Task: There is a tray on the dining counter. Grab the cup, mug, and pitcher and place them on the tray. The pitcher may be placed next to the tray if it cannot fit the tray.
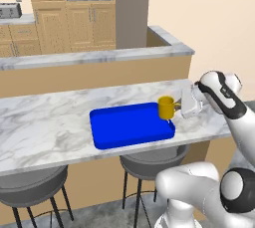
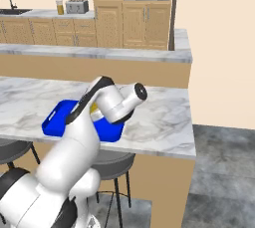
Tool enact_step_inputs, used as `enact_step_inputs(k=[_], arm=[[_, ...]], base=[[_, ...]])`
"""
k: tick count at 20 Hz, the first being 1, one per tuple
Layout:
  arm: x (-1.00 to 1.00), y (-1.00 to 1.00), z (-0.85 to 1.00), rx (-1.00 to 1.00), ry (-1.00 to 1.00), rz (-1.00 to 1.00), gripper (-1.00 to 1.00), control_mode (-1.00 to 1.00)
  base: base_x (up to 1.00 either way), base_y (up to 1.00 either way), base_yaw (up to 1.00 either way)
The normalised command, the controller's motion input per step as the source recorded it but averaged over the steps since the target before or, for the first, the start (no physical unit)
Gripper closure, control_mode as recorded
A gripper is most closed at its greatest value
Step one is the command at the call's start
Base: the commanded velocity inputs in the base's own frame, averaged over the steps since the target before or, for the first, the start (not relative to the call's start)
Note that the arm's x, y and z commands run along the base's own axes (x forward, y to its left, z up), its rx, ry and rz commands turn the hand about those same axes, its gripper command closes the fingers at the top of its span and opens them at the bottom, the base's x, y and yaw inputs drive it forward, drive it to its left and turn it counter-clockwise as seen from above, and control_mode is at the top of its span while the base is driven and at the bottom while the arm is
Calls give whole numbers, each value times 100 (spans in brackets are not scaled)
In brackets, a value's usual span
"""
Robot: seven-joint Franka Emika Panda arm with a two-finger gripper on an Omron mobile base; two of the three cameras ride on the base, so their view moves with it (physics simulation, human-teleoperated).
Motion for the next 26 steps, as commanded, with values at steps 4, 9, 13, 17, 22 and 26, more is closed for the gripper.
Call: enact_step_inputs(k=[4, 9, 13, 17, 22, 26], arm=[[49, -7, -25, 0, 1, 16, 100, -100], [51, -1, -19, 0, 0, 7, 100, -100], [56, 0, -1, 0, 0, 0, 100, -100], [20, 0, -17, 0, 0, 0, 100, -100], [0, 0, -38, 0, 0, 0, 100, -100], [0, 0, -40, 0, 0, 0, 100, -100]], base=[[0, 0, 0], [0, 0, 0], [0, 0, 0], [0, 0, 0], [0, 0, 0], [0, 0, 0]])
